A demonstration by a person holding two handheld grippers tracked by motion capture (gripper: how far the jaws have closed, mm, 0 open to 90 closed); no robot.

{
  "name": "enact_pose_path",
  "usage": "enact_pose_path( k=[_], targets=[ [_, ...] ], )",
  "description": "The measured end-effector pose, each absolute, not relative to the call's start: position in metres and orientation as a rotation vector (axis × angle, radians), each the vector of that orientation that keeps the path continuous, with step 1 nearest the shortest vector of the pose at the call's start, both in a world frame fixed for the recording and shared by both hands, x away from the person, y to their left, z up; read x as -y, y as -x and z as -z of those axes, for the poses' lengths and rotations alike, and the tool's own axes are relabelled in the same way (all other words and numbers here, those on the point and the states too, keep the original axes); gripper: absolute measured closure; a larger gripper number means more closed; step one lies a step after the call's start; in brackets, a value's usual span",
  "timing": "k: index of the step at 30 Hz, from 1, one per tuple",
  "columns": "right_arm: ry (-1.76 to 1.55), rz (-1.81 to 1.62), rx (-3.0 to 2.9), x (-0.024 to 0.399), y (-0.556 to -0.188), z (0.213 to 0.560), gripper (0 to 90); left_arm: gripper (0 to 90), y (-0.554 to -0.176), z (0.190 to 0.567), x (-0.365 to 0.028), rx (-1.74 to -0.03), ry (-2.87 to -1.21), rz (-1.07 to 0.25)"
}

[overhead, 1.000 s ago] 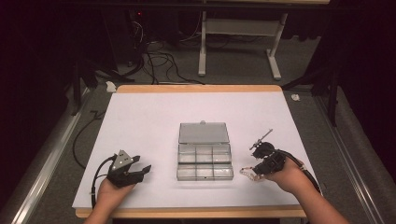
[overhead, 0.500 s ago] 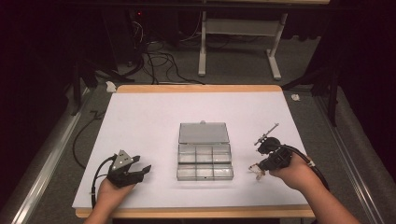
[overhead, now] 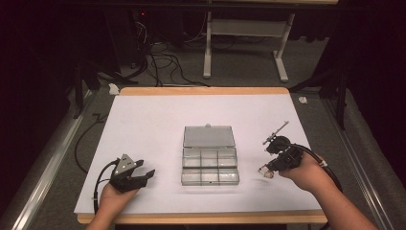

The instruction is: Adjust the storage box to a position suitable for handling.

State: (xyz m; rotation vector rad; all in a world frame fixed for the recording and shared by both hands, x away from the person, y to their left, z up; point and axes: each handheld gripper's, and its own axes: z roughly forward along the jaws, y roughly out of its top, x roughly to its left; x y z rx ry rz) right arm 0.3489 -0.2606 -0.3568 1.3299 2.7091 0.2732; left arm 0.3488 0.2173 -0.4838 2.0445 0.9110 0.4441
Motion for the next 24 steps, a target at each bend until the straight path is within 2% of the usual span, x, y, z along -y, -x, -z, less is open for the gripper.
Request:
enact_pose_path(
  k=[24],
  targets=[
    [-1.281,-0.306,-2.764,0.236,-0.368,0.329,82.0,37.6,-0.348,0.483,-0.219,-0.903,-2.036,-0.443]
  ],
)
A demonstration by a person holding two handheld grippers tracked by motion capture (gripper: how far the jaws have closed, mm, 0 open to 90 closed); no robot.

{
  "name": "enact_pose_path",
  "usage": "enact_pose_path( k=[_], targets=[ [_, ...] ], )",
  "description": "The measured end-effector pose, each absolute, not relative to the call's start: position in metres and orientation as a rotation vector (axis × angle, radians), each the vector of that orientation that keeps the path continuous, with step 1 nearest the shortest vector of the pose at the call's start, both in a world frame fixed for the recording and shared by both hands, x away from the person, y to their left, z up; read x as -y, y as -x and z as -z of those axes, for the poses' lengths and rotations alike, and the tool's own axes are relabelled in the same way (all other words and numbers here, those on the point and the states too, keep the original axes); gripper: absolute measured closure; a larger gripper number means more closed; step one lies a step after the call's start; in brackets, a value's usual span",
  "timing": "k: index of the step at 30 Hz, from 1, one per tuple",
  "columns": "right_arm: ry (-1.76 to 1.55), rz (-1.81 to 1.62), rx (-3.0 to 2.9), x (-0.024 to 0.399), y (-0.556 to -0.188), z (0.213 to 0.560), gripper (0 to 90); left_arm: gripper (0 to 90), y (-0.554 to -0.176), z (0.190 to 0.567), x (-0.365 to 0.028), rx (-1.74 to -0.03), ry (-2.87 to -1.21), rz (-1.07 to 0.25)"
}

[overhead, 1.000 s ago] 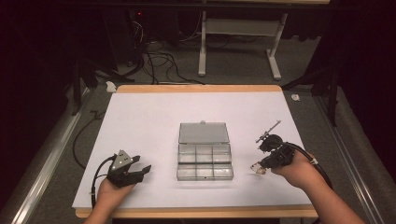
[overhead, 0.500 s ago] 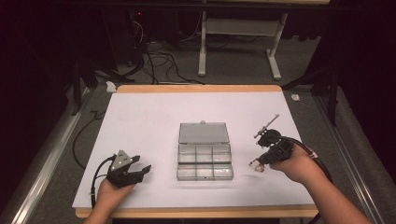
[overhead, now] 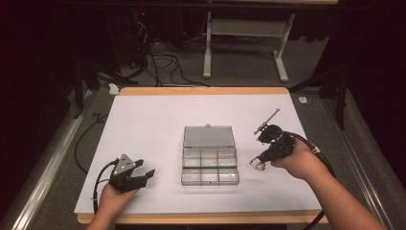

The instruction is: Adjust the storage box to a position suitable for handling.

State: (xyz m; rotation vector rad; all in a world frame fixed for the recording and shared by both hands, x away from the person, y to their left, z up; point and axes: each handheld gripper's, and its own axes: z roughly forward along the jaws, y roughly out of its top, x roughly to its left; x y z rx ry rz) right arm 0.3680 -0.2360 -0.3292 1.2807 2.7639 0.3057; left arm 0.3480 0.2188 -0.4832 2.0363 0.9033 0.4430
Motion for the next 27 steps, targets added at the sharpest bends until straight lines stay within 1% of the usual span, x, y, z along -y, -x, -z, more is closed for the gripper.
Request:
enact_pose_path(
  k=[17,18,27],
  targets=[
    [-1.154,-0.307,-2.787,0.200,-0.391,0.311,82.1,37.5,-0.348,0.483,-0.219,-0.901,-2.026,-0.439],
    [-1.186,-0.298,-2.779,0.197,-0.390,0.310,82.1,37.5,-0.348,0.483,-0.219,-0.901,-2.027,-0.438],
    [-1.110,-0.302,-2.813,0.175,-0.403,0.317,82.1,37.5,-0.348,0.483,-0.219,-0.900,-2.026,-0.437]
  ],
)
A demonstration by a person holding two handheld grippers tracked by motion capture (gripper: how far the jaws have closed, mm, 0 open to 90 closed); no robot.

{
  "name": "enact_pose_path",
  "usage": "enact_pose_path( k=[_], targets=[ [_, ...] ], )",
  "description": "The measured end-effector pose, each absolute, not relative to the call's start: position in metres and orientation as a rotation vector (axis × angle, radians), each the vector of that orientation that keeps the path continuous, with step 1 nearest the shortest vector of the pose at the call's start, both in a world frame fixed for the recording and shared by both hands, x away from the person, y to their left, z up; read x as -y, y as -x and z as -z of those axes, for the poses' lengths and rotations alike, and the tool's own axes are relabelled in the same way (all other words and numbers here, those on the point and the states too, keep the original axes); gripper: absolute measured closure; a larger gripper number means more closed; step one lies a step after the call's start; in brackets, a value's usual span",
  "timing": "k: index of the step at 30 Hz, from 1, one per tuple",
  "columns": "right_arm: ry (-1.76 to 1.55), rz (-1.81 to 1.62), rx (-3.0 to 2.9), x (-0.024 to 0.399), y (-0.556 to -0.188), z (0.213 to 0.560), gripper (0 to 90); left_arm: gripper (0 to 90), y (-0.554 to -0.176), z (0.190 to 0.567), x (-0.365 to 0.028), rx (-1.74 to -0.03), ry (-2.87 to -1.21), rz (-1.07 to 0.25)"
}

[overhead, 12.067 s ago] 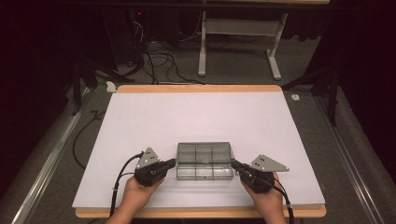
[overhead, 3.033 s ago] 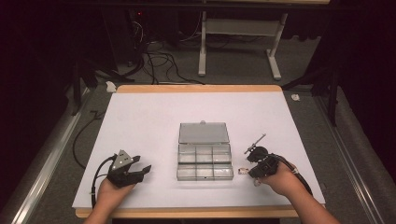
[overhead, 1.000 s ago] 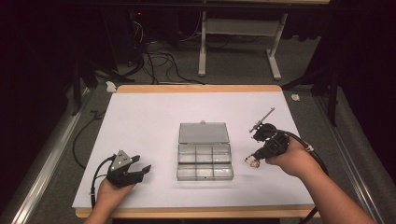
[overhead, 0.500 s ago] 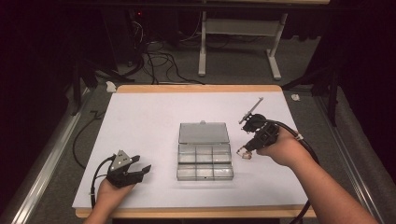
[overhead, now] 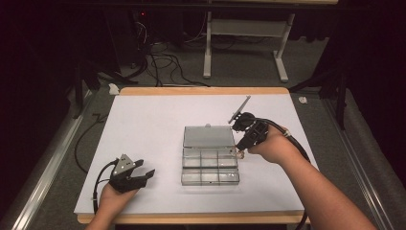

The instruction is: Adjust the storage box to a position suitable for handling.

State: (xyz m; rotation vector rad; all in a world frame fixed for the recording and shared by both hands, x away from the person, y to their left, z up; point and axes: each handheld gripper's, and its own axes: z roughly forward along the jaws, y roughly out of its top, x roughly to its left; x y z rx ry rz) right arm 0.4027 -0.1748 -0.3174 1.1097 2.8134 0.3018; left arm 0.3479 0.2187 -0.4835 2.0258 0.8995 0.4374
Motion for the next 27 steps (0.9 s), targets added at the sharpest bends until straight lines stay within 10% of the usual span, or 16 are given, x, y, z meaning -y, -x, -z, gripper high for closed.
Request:
enact_pose_path(
  k=[27],
  targets=[
    [-1.140,-0.278,-2.831,0.158,-0.421,0.378,82.0,37.6,-0.348,0.484,-0.219,-0.900,-2.029,-0.436]
  ],
)
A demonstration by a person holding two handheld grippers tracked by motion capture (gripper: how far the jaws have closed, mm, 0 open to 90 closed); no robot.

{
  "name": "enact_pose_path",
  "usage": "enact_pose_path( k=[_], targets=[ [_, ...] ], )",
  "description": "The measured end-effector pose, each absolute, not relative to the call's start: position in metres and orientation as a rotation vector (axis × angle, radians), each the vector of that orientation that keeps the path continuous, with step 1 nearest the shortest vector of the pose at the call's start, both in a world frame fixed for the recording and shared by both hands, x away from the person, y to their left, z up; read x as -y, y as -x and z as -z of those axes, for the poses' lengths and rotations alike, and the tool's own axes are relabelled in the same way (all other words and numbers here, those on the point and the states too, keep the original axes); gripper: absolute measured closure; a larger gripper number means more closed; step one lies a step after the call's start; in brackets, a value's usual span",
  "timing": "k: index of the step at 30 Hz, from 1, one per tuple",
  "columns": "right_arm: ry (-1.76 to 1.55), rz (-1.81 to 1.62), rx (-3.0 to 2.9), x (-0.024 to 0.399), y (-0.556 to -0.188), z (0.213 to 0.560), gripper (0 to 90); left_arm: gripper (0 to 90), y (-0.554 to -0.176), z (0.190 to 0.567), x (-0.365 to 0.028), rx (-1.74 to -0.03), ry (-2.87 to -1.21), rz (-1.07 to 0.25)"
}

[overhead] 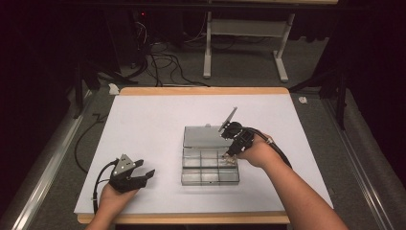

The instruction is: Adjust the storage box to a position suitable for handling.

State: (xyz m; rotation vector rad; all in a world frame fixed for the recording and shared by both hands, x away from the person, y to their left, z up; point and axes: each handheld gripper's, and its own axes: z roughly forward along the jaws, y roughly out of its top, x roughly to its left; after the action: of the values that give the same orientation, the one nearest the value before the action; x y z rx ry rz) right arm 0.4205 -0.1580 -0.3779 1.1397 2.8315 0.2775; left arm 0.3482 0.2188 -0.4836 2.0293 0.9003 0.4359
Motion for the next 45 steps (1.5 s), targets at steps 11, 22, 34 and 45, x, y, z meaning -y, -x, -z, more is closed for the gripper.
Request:
enact_pose_path(
  k=[11,22,34,45],
  targets=[
    [-1.158,-0.304,-2.818,0.154,-0.430,0.397,81.9,37.5,-0.348,0.484,-0.218,-0.901,-2.031,-0.430],
    [-1.154,-0.296,-2.843,0.150,-0.430,0.412,81.6,37.5,-0.348,0.484,-0.218,-0.900,-2.031,-0.428],
    [-1.206,-0.296,-2.848,0.149,-0.426,0.424,74.8,37.5,-0.349,0.484,-0.218,-0.901,-2.034,-0.426],
    [-1.193,-0.345,-2.819,0.154,-0.421,0.395,71.4,37.5,-0.349,0.484,-0.218,-0.901,-2.034,-0.428]
  ],
)
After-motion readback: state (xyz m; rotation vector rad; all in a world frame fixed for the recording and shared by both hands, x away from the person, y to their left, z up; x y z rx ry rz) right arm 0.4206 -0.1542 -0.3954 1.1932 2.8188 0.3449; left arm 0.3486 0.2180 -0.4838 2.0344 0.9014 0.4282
